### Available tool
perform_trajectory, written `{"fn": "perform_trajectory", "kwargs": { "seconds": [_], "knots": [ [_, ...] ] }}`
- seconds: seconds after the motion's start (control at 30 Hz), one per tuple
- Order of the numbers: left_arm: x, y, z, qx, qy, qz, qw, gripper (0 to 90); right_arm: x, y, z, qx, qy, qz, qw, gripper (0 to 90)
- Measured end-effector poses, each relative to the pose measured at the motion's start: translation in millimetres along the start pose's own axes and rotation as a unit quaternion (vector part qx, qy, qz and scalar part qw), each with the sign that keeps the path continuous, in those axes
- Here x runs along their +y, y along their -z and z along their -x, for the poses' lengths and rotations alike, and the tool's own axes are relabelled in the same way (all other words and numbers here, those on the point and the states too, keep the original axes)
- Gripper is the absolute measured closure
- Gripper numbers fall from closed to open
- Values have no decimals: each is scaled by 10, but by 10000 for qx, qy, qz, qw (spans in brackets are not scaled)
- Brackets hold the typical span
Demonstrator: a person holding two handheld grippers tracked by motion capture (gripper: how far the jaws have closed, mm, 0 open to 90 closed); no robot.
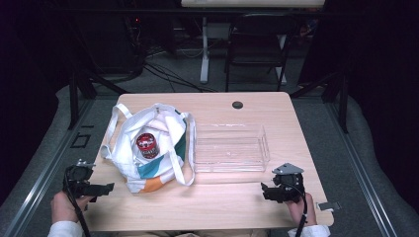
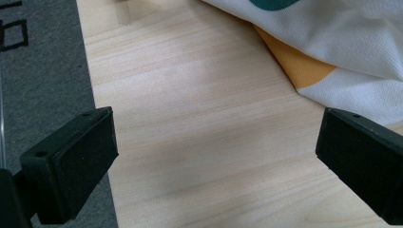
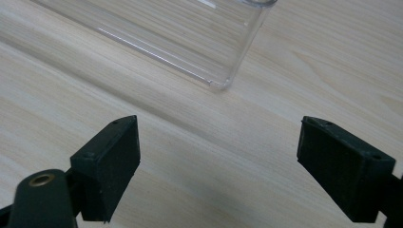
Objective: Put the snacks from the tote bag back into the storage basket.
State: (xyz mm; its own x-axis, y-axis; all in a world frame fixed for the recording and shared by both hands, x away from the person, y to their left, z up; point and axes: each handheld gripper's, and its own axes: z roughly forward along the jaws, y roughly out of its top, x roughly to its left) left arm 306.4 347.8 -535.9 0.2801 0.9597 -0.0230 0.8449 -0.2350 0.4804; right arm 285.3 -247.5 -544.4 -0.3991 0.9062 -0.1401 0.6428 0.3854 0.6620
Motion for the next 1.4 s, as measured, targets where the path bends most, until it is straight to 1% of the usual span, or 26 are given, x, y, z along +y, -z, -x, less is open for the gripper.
{"fn": "perform_trajectory", "kwargs": {
  "seconds": [0.07, 0.2, 0.27, 0.3, 0.4, 0.43, 0.5, 0.53, 0.6, 0.67, 0.7, 0.73, 0.8, 0.83, 0.93, 0.97, 1.0, 1.13, 1.2, 1.27, 1.33, 1.4],
  "knots": [
    [-1, 3, 1, -7, -9, -2, 10000, 4, 5, 4, -4, 2, 40, -25, 10000, 139],
    [-5, 17, -1, -18, -8, 35, 10000, 4, 9, 1, -15, 15, 28, -31, 10000, 139],
    [3, 14, 5, -39, -17, 35, 10000, 4, 12, -1, -6, 17, 51, -90, 9999, 139],
    [8, 13, 7, -45, -37, -3, 10000, 4, 11, -8, -7, 13, 39, -55, 10000, 139],
    [8, 6, 24, -34, -29, 1, 10000, 4, 21, -11, -18, 31, 59, -37, 10000, 139],
    [8, 10, 26, -30, -29, -2, 10000, 4, 23, -14, -27, 70, 64, -23, 10000, 139],
    [13, 23, 33, -55, -7, -34, 10000, 4, 25, -14, -36, 44, 108, -53, 9999, 139],
    [17, 24, 40, -43, -16, -14, 10000, 4, 23, -19, -31, 65, 115, -60, 9999, 139],
    [37, 36, 55, -52, -32, -25, 10000, 4, 19, -19, -21, 44, 73, -66, 9999, 139],
    [73, 67, 74, -37, -62, -8, 10000, 4, 15, -24, -16, 34, 51, -44, 10000, 139],
    [94, 93, 89, -15, -43, 28, 10000, 4, 14, -17, -17, 12, 60, -65, 10000, 138],
    [114, 123, 98, -15, -42, 51, 10000, 4, 10, -15, -17, 37, 49, -39, 10000, 138],
    [144, 165, 125, -47, -13, 147, 9999, 4, 3, -3, -15, 35, 27, -38, 10000, 139],
    [159, 181, 140, -63, -25, 152, 9999, 4, 1, 2, -10, 25, 28, -63, 10000, 139],
    [198, 208, 182, -82, -92, 163, 9998, 4, -5, 4, 12, 50, -48, 8, 10000, 137],
    [210, 212, 190, -96, -77, 175, 9998, 4, -4, 2, 16, 66, -73, 19, 9999, 137],
    [223, 220, 190, -132, -76, 154, 9998, 4, -1, -2, 16, 78, -89, 18, 9999, 137],
    [249, 250, 186, -130, -44, 190, 9997, 4, 4, -3, 3, 140, -128, 3, 9998, 137],
    [265, 289, 183, -138, -54, 161, 9998, 4, 6, -8, -1, 151, -125, -26, 9998, 137],
    [282, 325, 182, -168, -17, 204, 9997, 4, 8, -16, -1, 108, -89, -61, 9999, 137],
    [310, 368, 191, -165, 12, 307, 9994, 4, 13, -29, -5, 104, -59, -95, 9999, 137],
    [343, 408, 204, -168, 29, 370, 9992, 4, 16, -33, -12, 122, -54, -72, 9999, 137]
  ]
}}
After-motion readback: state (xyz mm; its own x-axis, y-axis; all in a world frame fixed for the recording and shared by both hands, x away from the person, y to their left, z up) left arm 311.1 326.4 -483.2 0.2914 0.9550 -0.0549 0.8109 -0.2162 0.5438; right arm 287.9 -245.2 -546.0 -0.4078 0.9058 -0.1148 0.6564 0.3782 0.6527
